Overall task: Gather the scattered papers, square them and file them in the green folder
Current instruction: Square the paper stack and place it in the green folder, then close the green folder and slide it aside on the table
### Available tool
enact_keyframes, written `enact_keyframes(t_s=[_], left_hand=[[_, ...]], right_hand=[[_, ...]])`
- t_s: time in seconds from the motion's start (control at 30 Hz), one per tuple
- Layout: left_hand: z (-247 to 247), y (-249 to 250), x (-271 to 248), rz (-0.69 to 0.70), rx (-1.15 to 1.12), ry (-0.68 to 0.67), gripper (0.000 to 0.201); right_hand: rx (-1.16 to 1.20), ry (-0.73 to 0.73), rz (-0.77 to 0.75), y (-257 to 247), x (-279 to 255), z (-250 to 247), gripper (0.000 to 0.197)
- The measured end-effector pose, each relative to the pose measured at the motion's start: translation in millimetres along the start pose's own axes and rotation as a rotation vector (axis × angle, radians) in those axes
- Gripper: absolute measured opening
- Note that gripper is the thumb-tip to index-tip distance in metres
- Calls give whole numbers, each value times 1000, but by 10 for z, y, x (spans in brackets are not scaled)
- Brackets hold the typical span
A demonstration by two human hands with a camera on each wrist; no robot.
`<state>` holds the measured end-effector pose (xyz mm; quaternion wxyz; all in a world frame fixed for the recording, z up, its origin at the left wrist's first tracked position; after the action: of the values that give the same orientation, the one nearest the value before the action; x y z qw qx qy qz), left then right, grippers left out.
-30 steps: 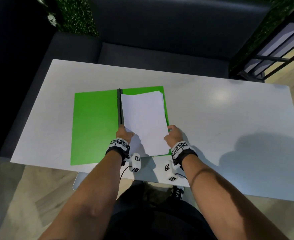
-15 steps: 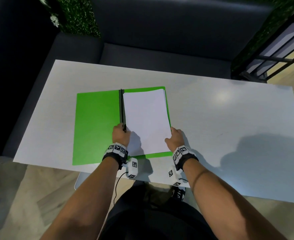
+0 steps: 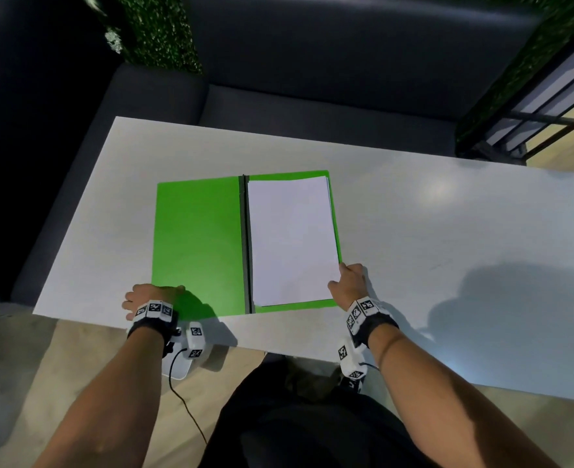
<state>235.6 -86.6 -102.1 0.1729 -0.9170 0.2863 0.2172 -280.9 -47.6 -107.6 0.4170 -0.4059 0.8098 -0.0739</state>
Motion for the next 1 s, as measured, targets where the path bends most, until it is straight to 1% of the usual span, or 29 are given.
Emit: enact_keyframes(t_s=[0.07, 0.13, 0.17, 0.23, 0.27, 0.3, 0.33, 0.37, 0.43, 0.5, 0.53, 0.57, 0.63, 0.67, 0.73, 0.8, 0.83, 0.87, 0.93, 0.97, 1.0], left_hand=[[40, -24, 70, 20, -15, -30, 106], [34, -79, 105, 47, -57, -64, 113], [-32, -112, 64, 47, -110, -93, 107], [-187, -120, 41, 101, -244, -148, 72], [-299, -97, 47, 155, -318, -151, 53], [-459, -66, 21, 217, -428, -142, 38], [-587, -46, 14, 291, -584, -145, 27], [-734, -4, -99, 369, -782, -183, 23], [-921, 80, -516, 492, -1113, -353, 26], [-1043, 237, -1079, 600, -1276, -535, 34], [-1072, 297, -1295, 642, -1297, -554, 36], [-1096, 372, -1491, 694, -1292, -538, 35], [-1096, 522, -1782, 768, -1220, -401, 30], [-1052, 622, -1918, 790, -1209, -369, 29], [-876, 922, -2234, 896, -1161, -423, 29], [-570, 1230, -2445, 1005, -1027, -478, 29], [-381, 1374, -2518, 1037, -954, -530, 29], [-167, 1497, -2568, 1068, -865, -575, 29], [243, 1673, -2642, 1118, -629, -613, 31], [423, 1730, -2643, 1123, -528, -621, 31], [576, 1775, -2633, 1117, -470, -631, 31]], right_hand=[[-20, -4, 9, -3, 6, -27, 63], [-28, 0, 20, 10, 23, -49, 56], [-33, 2, 22, 16, 31, -52, 52], [-32, 0, 23, 15, 36, -56, 48], [-29, 0, 22, 4, 27, -63, 48], [-23, -2, 20, 2, 22, -64, 49], [-18, -7, 23, 4, 18, -63, 49], [-9, -16, 28, 16, 19, -59, 50], [21, -31, 38, 37, 26, -63, 48], [74, -34, 55, 62, 43, -90, 44], [108, -28, 62, 82, 53, -117, 42], [147, -18, 60, 92, 58, -144, 42], [207, -39, 61, 104, 19, -161, 40], [236, -48, 59, 119, 7, -156, 42], [357, -38, 56, 120, -31, -171, 47], [480, -10, 45, 174, 16, -149, 60], [565, 5, 72, 295, 91, -106, 66], [649, 19, 92, 404, 176, -71, 67], [741, 14, 160, 396, 69, -132, 70], [775, -6, 188, 404, 43, -131, 68], [786, -23, 193, 523, 137, -34, 64]])
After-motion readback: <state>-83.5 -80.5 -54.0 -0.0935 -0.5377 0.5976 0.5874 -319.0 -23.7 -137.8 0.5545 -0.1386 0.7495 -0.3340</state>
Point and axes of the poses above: each hand's wrist, its own x-axis towards the middle knuckle, its own z-axis out of the palm, y = z × x, the point moved 10 cm from there along x, towards the middle knuckle, and after that the axes turned 5 degrees about x, right-handed, at the moved point
